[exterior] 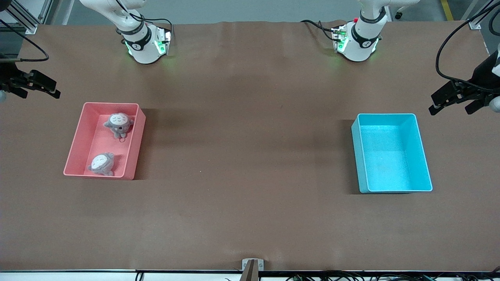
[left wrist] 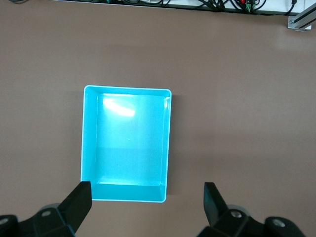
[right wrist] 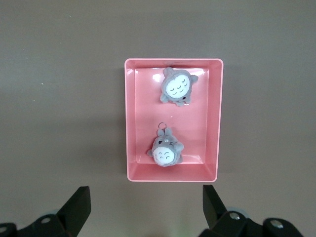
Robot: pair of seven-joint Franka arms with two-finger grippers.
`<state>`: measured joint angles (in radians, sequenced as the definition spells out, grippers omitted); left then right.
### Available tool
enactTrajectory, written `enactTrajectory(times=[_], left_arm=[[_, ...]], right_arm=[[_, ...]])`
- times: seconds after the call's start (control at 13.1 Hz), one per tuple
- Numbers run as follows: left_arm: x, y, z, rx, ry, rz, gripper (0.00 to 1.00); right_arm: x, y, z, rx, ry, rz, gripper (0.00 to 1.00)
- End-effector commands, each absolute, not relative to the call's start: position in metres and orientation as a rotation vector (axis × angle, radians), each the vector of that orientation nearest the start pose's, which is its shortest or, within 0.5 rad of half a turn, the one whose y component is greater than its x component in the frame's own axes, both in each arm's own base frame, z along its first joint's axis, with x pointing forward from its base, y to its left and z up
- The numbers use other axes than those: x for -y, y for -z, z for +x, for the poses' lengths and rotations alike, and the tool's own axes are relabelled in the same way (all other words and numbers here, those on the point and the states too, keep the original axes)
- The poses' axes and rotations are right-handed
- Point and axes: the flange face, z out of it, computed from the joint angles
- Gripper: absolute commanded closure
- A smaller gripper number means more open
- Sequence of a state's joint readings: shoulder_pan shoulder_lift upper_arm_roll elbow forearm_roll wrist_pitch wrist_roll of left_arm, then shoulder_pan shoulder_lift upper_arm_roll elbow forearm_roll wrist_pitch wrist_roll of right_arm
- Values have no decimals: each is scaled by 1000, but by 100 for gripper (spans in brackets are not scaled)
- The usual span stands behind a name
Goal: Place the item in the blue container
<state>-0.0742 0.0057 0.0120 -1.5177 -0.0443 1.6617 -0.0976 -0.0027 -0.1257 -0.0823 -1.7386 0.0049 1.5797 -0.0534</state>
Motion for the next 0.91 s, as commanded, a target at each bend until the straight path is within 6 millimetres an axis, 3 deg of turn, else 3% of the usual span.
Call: enactTrajectory(times=[0.0,0.84], left_arm=[[39,-661,563,40,214,-3196,0],[39,-661,563,40,214,-3196,0]], right_arm=[[43,-618,508,-42,-51,-3120,0],[51,-624,512,-78,-37,-3124,0]])
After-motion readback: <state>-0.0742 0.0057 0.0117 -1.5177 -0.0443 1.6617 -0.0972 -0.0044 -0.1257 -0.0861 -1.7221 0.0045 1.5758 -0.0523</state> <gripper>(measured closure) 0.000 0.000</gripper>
